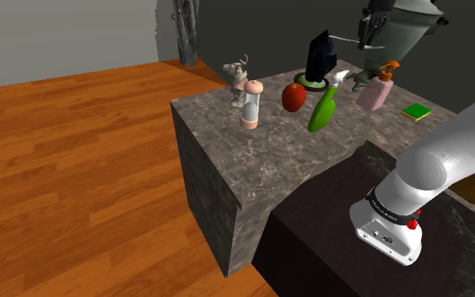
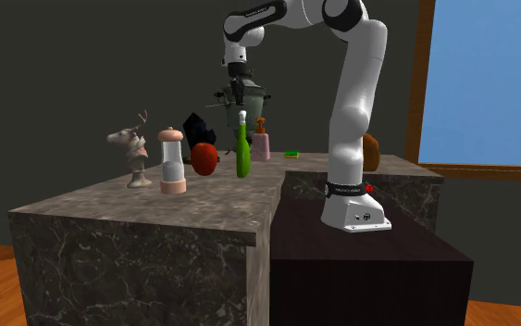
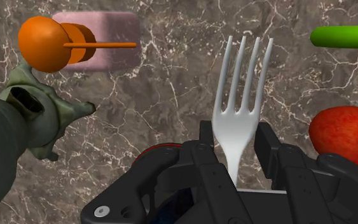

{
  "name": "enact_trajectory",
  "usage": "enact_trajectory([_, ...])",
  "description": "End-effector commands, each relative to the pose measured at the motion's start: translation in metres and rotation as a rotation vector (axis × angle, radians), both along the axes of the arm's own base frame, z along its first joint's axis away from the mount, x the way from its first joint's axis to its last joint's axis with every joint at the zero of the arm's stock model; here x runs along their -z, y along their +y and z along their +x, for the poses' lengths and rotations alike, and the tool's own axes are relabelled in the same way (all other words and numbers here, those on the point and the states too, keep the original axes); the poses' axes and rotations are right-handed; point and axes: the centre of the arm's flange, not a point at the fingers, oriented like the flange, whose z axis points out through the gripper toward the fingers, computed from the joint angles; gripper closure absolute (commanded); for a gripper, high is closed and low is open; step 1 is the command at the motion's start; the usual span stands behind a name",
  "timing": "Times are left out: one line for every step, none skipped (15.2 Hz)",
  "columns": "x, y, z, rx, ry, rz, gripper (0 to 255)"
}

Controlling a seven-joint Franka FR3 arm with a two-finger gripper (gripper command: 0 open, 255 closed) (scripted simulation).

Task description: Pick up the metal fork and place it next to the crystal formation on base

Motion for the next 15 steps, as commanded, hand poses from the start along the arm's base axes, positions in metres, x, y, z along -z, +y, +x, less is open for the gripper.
enact_trajectory([0.011,-0.001,-0.001,0.0,0.0,0.0,255])
enact_trajectory([0.016,-0.001,-0.001,0.0,0.0,0.0,255])
enact_trajectory([0.022,-0.001,-0.001,0.0,0.0,0.0,255])
enact_trajectory([0.027,-0.001,-0.001,0.0,0.0,0.0,255])
enact_trajectory([0.032,-0.001,-0.001,0.0,0.0,0.0,255])
enact_trajectory([0.037,-0.001,-0.001,0.0,0.0,0.0,255])
enact_trajectory([0.043,-0.001,-0.001,0.0,0.0,0.0,255])
enact_trajectory([0.048,-0.001,-0.001,0.0,0.0,0.0,255])
enact_trajectory([0.053,-0.001,-0.001,0.0,0.0,0.0,255])
enact_trajectory([0.059,-0.001,-0.001,0.0,0.0,0.0,255])
enact_trajectory([0.064,-0.001,-0.001,0.0,0.0,0.0,255])
enact_trajectory([0.069,-0.001,-0.001,0.0,0.0,0.0,255])
enact_trajectory([0.074,-0.001,-0.001,0.0,0.0,0.0,255])
enact_trajectory([0.08,-0.001,-0.001,0.0,0.0,0.0,255])
enact_trajectory([0.085,-0.001,-0.001,0.0,0.0,0.0,255])
